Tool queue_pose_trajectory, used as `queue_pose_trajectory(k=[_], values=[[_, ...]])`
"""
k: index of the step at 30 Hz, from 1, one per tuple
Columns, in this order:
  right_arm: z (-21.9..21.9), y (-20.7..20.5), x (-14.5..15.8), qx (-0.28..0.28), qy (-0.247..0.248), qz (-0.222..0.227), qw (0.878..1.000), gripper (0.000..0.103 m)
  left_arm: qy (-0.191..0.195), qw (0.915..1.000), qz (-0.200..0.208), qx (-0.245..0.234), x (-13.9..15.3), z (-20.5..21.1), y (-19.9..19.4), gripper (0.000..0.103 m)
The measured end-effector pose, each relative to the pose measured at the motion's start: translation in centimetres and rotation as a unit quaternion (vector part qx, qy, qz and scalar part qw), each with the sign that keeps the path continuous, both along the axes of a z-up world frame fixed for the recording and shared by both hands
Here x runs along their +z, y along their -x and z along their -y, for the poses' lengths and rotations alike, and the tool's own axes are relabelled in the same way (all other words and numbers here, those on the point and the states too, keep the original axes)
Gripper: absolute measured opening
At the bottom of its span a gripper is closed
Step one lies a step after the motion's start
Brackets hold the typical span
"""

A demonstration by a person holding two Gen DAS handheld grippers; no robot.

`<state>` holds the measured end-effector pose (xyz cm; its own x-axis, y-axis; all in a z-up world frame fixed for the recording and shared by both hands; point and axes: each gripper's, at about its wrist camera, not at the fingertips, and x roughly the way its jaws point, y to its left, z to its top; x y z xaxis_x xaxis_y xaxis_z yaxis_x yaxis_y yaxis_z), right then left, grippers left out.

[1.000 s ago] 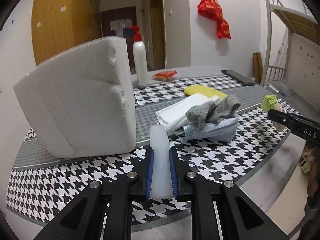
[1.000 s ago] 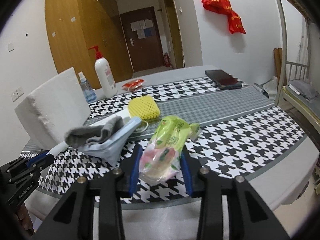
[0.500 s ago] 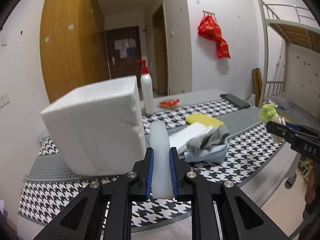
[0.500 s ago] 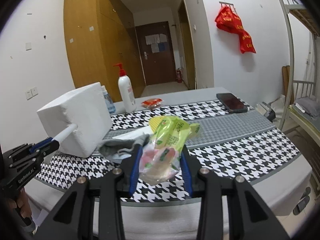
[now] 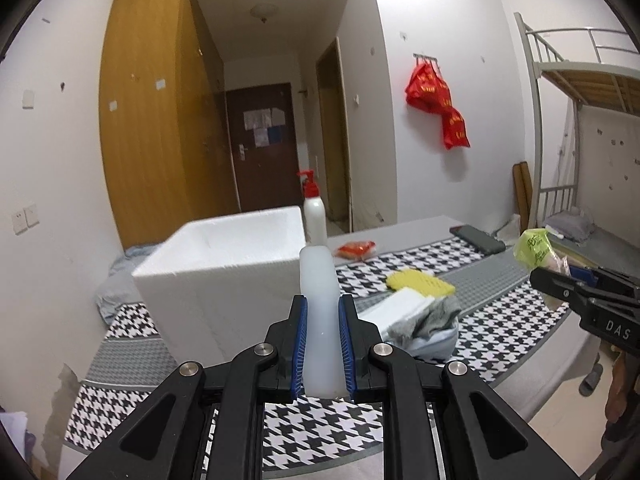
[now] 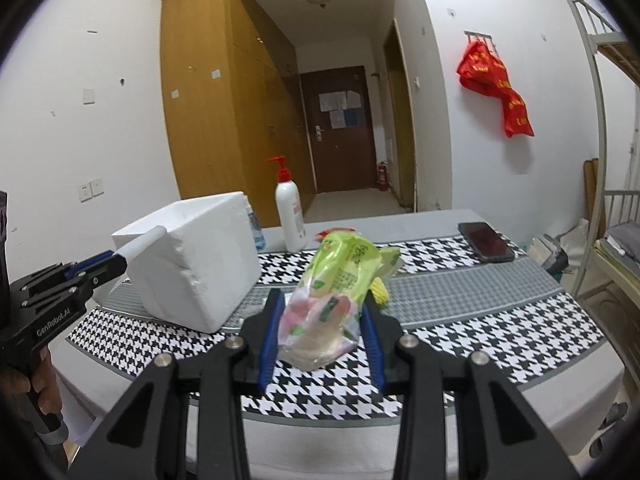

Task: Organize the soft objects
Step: 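Carry the green packet over the foam box and open the right tool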

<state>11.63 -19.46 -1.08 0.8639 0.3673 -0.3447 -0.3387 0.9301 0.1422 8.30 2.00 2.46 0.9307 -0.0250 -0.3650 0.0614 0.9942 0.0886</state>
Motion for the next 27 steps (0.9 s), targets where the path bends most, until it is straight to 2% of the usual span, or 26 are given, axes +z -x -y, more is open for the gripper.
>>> queue_pose_trajectory(k=[10,27], values=[[-2.6,0.0,1.3,0.056,0.0,0.019,0.998,0.042,-0.006,0.999,0.026,0.035,1.3,-1.5,1.3,0.017],[-9.1,-0.5,1.8,0.166,0.007,0.025,0.986,0.042,-0.002,0.9921,0.025,0.123,1.3,-6.6,2.7,0.017]])
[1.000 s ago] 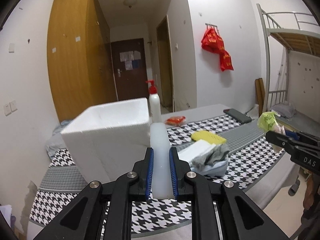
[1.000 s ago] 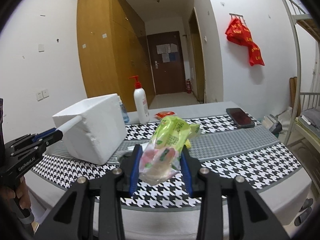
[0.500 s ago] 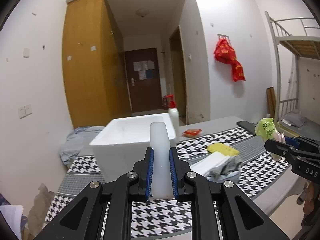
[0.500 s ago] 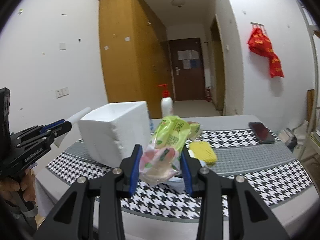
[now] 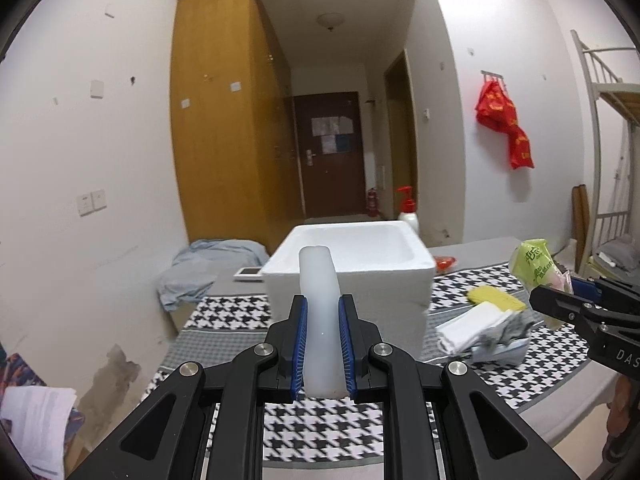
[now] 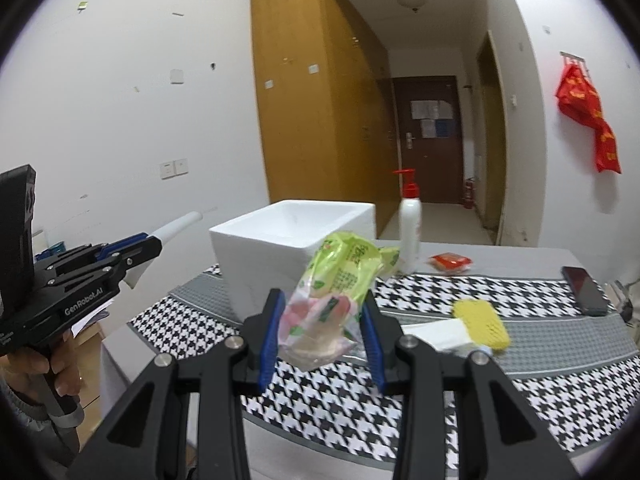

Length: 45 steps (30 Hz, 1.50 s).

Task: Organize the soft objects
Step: 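Carry the green packet over the foam box and open the right tool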

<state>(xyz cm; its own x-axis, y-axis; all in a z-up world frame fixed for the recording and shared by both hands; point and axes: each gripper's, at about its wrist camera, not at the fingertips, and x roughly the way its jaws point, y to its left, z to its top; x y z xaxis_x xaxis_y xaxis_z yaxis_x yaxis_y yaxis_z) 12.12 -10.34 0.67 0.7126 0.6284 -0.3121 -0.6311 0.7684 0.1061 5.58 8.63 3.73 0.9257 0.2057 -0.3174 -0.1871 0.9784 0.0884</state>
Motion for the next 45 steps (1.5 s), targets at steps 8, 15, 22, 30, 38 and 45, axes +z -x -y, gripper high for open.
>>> queue_pose_trajectory(k=[8,15,22,30,38,45], values=[[-2.3,-0.9,0.1,0.031,0.011,-0.002,0.999,0.042,0.007,0.9998,-0.003,0.016,-0.1,-1.9,0.4,0.017],[-3.7,-1.7,0.8,0.046,0.019,0.001,0.999,0.042,0.01,0.9999,-0.001,0.013,0.6,-2.9,-0.3,0.017],[-4.9,-3.5,1.9,0.05,0.023,0.001,0.998,0.042,0.004,0.9999,0.007,0.009,1.7,-3.6,-2.1,0.017],[-5.9,-5.5,3.0,0.049,0.029,0.004,0.998,0.042,0.002,0.9999,0.014,-0.003,2.9,-4.3,-4.8,0.017],[-7.7,-7.3,4.2,0.055,0.04,0.005,0.998,0.042,0.003,0.9997,0.016,-0.017,3.7,-4.6,-6.8,0.017],[-9.1,-8.9,4.8,0.059,0.041,-0.006,0.997,0.042,0.006,0.9996,0.015,-0.025,4.0,-5.1,-8.4,0.017]])
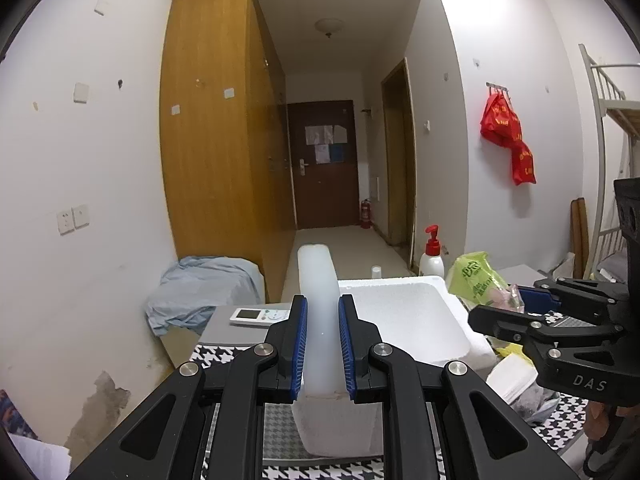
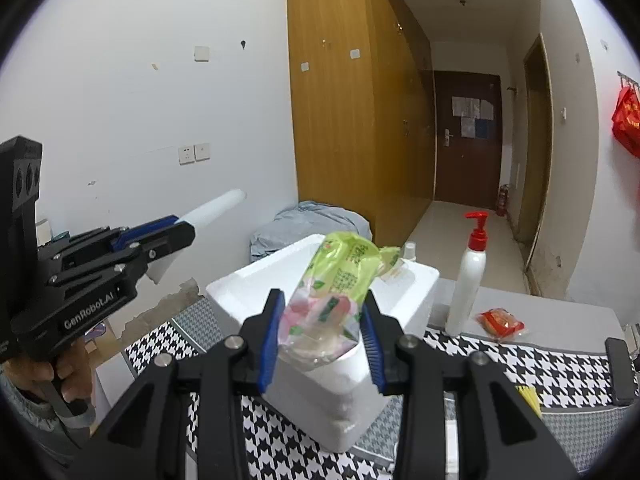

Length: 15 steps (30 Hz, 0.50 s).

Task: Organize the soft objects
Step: 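Carry the green packet over the foam box and open the right tool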

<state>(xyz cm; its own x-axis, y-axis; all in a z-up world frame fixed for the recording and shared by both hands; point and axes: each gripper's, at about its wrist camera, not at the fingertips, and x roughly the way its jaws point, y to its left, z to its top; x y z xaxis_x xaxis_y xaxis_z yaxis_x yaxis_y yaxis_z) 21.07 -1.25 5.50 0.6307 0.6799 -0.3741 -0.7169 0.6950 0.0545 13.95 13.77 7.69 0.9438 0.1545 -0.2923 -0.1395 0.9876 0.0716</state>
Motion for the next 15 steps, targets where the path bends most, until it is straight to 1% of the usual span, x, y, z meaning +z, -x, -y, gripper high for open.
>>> queue_pose_trajectory(k=[9,15], values=[[-1.8,-2.5,-0.1,0.003,0.015,-0.018,1.0,0.042,0.004,1.0,-0.007,-0.004,0.1,-0.7,-1.8,0.017],[-2.8,-3.5,-0.3,0.004,0.024,-0.026,0.999,0.042,0.004,0.9999,-0.008,-0.005,-0.1,-0.9,-2.2,0.017]])
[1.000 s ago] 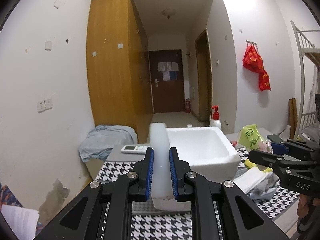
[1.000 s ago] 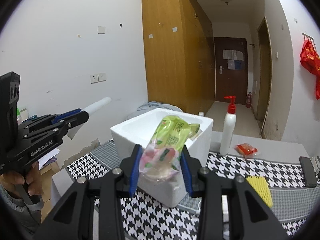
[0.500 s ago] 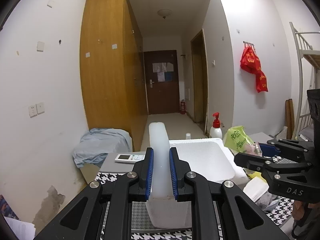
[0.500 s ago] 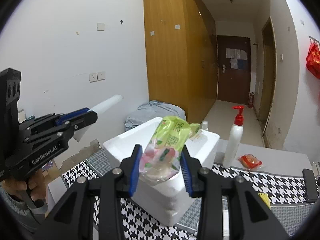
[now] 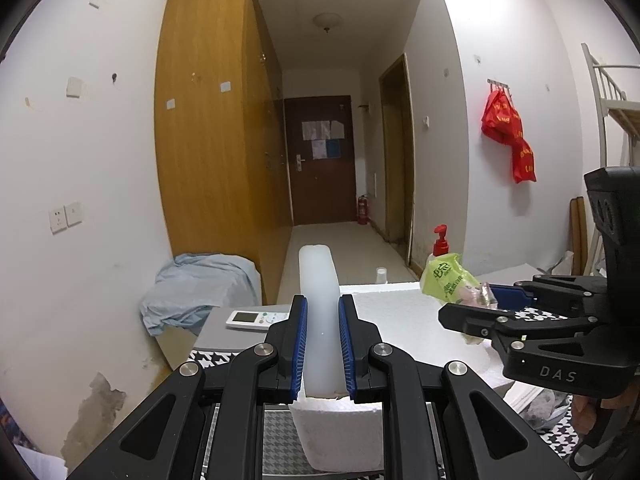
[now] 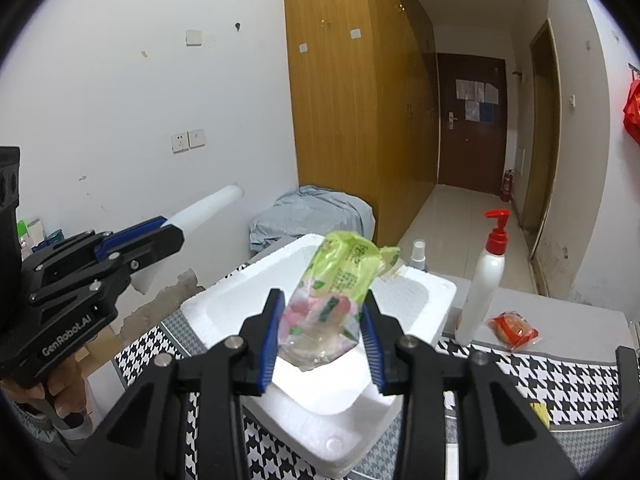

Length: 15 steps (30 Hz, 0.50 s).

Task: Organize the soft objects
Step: 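Carry the green packet over the foam box and open the right tool, then lower the white stick into the foam box and open the left tool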

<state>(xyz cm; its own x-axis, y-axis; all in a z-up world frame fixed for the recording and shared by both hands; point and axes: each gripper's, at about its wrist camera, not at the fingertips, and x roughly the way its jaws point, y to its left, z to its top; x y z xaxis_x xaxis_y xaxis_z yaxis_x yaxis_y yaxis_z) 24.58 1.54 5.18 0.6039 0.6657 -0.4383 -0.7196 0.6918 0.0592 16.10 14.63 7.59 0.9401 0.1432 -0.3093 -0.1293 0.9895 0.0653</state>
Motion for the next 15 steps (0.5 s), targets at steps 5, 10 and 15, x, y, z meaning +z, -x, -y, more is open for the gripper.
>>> queue_pose_trajectory(k=[5,10,15], values=[[-0.8,-0.5,-0.1,-0.001,0.008,-0.001,1.0,0.048,0.002,1.0,-0.004,0.005,0.0,-0.1,-0.5,0.017],[-0.9,-0.8,-0.3,0.0,0.002,-0.01,1.0,0.085,0.006,0.9999,-0.008,0.005,-0.1,-0.3,-0.9,0.017],[0.0,-0.4,0.0,-0.002,-0.015,-0.005,1.0,0.1,0.01,0.9999,-0.012,0.002,-0.1,-0.2,-1.3,0.017]])
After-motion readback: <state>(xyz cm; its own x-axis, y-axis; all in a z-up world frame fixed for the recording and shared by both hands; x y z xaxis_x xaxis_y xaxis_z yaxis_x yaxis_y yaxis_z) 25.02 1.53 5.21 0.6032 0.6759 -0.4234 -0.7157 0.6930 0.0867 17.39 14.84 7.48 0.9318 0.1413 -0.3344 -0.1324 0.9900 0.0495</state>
